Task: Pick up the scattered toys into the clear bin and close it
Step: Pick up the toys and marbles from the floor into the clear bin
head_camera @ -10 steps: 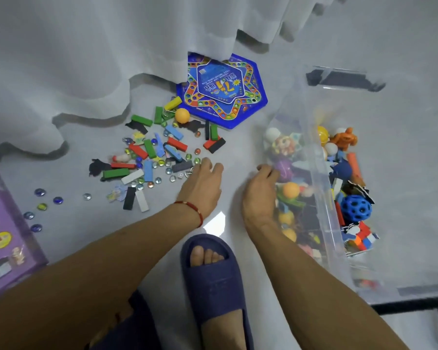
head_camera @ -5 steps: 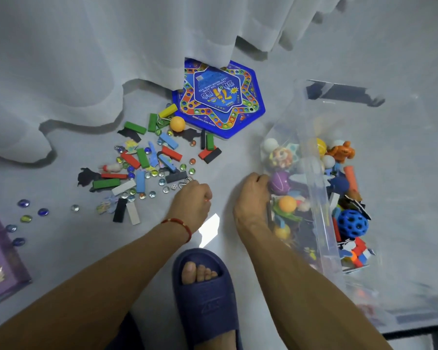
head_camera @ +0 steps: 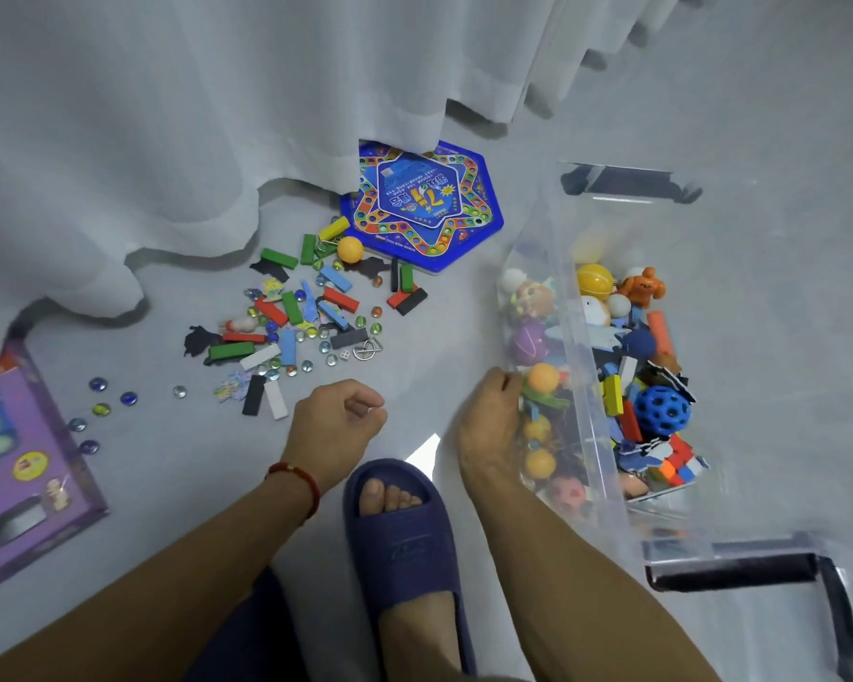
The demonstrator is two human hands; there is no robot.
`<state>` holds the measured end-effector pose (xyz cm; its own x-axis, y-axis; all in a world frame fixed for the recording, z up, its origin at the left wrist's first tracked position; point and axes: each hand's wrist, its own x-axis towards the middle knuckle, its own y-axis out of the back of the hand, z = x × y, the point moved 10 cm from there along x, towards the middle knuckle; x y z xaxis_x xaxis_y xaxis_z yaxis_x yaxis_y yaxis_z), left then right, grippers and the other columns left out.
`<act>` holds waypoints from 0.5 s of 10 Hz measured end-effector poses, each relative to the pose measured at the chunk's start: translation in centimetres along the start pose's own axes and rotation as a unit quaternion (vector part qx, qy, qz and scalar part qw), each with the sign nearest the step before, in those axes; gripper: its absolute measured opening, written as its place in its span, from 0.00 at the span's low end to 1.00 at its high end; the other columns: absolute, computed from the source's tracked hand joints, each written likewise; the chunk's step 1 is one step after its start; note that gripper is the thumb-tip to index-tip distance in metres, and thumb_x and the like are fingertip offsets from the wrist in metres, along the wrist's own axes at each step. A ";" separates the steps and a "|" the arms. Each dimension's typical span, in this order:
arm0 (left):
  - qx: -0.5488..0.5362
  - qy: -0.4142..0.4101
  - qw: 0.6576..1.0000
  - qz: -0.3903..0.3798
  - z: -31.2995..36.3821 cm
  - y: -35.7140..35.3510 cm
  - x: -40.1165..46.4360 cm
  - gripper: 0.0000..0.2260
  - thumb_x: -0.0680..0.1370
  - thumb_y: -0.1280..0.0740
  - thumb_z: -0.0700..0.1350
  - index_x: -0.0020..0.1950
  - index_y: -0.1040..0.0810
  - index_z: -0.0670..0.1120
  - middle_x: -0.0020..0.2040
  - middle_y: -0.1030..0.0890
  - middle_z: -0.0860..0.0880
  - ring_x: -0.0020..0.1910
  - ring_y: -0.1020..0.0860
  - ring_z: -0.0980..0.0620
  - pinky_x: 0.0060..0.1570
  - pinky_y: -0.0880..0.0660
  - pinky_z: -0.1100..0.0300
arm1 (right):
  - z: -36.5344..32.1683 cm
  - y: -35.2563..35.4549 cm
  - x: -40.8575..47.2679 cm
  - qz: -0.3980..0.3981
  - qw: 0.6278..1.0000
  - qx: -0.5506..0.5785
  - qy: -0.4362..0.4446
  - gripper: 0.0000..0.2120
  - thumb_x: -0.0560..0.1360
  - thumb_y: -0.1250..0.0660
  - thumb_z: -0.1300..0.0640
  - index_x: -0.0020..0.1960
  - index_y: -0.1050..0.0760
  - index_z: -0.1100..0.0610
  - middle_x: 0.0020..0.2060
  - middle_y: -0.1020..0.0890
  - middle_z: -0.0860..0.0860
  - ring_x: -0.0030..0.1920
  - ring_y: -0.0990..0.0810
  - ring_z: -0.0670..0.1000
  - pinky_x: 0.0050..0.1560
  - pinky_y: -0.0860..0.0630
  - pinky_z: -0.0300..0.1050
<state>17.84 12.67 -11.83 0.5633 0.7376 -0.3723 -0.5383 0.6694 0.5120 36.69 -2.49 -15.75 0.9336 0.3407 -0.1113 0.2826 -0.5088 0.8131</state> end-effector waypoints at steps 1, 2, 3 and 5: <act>-0.005 0.003 1.000 0.002 0.1 0.3 -0.8 0.05 0.75 0.28 0.45 0.50 0.17 0.49 0.42 0.18 0.52 0.42 0.19 0.54 0.47 0.19 0.56 | 3.5 -0.2 -0.9 -0.022 0.992 0.067 -0.105 0.14 0.79 0.41 0.69 0.63 0.29 0.64 0.59 0.26 0.60 0.55 0.27 0.53 0.54 0.30 0.29; -0.006 0.003 1.000 -0.002 0.1 0.3 -1.5 0.05 0.75 0.28 0.45 0.50 0.17 0.49 0.42 0.18 0.52 0.42 0.19 0.54 0.47 0.19 0.58 | 2.9 -0.1 -2.0 -0.041 0.992 0.063 -0.098 0.21 0.75 0.38 0.75 0.66 0.28 0.61 0.62 0.27 0.57 0.62 0.26 0.56 0.65 0.31 0.43; -0.011 0.007 1.000 -0.003 0.2 0.4 -2.0 0.04 0.75 0.28 0.45 0.49 0.17 0.49 0.42 0.17 0.52 0.42 0.19 0.54 0.45 0.20 0.60 | 2.4 0.3 -2.4 -0.054 0.996 0.026 -0.066 0.17 0.79 0.41 0.71 0.66 0.27 0.61 0.62 0.28 0.57 0.59 0.27 0.53 0.58 0.34 0.32; -0.015 0.007 1.000 -0.005 0.3 0.3 -2.9 0.04 0.74 0.27 0.44 0.48 0.17 0.49 0.42 0.17 0.52 0.41 0.19 0.53 0.46 0.20 0.59 | -0.3 0.7 -4.6 -0.039 0.989 -0.106 0.099 0.16 0.79 0.47 0.47 0.58 0.30 0.57 0.55 0.26 0.58 0.52 0.26 0.59 0.54 0.26 0.56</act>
<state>16.20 10.70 -10.36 0.5608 0.7314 -0.3880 -0.5514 0.6795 0.4840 32.55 -4.13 -14.52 0.8434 0.5309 -0.0824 0.2806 -0.3045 0.9102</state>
